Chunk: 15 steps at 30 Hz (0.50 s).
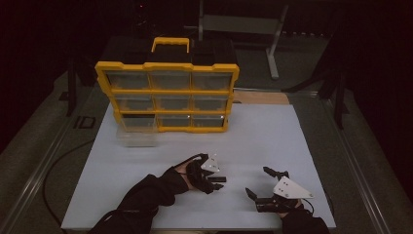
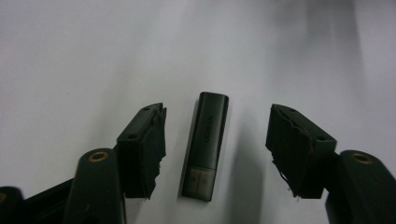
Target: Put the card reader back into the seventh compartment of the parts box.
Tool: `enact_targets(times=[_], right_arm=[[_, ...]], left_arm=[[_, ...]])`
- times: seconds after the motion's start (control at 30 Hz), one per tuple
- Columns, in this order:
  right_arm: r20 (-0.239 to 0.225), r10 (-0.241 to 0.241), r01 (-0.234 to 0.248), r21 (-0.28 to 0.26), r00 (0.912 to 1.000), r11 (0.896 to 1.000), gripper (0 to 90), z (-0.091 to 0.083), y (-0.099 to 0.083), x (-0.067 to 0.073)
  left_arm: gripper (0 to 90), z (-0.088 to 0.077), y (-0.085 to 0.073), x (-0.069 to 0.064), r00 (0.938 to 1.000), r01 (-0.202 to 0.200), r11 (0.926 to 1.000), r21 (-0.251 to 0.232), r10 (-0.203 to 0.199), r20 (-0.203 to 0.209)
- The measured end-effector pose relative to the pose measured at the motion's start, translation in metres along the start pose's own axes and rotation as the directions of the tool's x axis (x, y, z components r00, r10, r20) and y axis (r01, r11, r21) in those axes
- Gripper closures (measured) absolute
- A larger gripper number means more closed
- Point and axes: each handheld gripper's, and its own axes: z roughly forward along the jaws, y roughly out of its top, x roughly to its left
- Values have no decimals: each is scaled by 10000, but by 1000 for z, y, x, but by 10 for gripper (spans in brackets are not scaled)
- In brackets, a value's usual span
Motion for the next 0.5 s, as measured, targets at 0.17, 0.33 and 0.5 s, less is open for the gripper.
enact_targets(times=[0.17,0.33,0.5], right_arm=[[-1,11,-11,-1,10000,10000,79,0,0,0],[-2,-30,30,44,10000,10000,79,0,0,0],[15,-13,13,30,10000,10000,79,0,0,0]], left_arm=[[539,3,0,1,9999,91,9999,124,-92,76],[621,7,3,2,9999,123,9994,308,-126,84],[662,10,5,3,9999,114,9988,473,-117,54]])
